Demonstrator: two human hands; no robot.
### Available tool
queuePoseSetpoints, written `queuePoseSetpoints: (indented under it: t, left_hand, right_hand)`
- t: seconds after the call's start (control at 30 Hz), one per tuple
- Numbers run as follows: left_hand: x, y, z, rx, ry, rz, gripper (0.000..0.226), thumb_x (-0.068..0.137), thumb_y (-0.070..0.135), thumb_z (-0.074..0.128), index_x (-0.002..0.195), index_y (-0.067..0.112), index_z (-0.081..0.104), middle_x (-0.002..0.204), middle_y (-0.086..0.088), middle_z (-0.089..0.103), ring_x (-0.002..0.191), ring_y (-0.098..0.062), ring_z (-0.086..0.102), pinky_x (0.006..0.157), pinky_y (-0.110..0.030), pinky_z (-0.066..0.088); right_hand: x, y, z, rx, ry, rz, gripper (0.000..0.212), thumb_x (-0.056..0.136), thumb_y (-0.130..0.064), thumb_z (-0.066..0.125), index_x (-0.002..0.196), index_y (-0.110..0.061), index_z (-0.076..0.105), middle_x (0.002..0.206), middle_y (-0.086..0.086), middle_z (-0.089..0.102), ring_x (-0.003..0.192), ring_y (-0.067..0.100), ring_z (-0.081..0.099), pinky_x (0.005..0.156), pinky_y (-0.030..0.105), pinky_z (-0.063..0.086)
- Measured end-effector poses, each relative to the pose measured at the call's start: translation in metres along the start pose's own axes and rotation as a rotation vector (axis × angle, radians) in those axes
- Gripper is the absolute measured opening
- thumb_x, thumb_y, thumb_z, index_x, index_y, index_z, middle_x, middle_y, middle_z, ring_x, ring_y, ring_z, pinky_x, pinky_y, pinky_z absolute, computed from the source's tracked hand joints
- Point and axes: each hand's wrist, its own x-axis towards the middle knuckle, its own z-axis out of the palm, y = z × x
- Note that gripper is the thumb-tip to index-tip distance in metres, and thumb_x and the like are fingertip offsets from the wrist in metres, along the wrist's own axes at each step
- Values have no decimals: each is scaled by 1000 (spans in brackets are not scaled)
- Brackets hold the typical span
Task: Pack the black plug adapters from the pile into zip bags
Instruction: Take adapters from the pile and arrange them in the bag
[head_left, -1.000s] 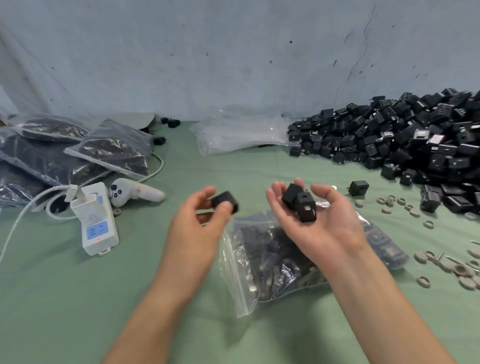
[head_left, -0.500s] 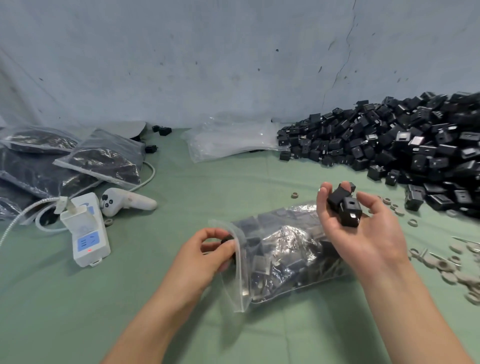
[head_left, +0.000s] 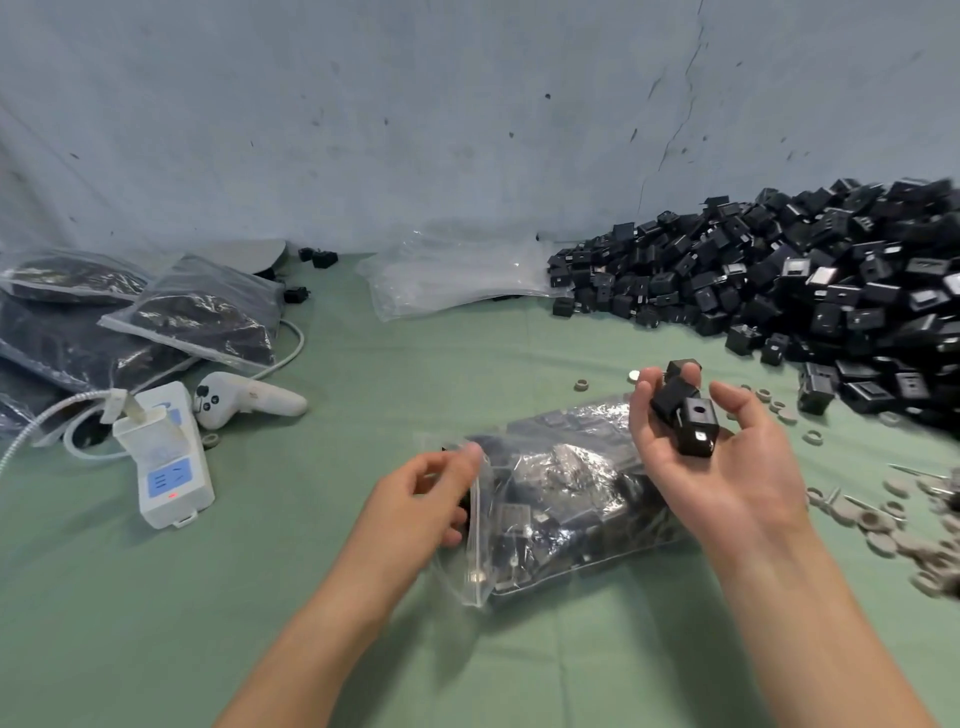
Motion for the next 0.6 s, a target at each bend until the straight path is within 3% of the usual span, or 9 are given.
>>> queuePoseSetpoints:
  t: [0.13,0.27,0.43,0.6]
  left_hand:
    - [-5,-5,4,190,150,135,3,89,23,69,90,25,71,76,12,71,67,1,64,59,-8,46]
    - [-4,0,3,-96,189,60,10,97,3,56,94,7,65,71,-2,73,64,-11,71,56,-16,54]
    - [-5,6,1,-321,123,-73,10,102,1,47,98,4,56,77,-15,74,64,-21,72,55,-24,58]
    - [-3,3,-5,-92,86,-78,10,100,4,48,98,7,57,75,-9,75,59,-14,70,53,-23,53]
  right_hand:
    - [0,-1,-1,14,-1,-3,54,90,-10,61,142,-11,50,99,17,66,94,27,68,83,36,59]
    - [0,-3,-1,0,-2,-4,52,93,-12,58,144,-13,48,88,13,68,94,26,69,82,35,58]
    - [2,-5,-2,8,-6,-4,51,93,-13,58,144,-13,47,90,13,67,94,26,68,79,35,59]
    - [4,-3,-3,0,4,-7,54,91,-11,60,143,-12,48,100,17,66,96,27,68,80,36,59]
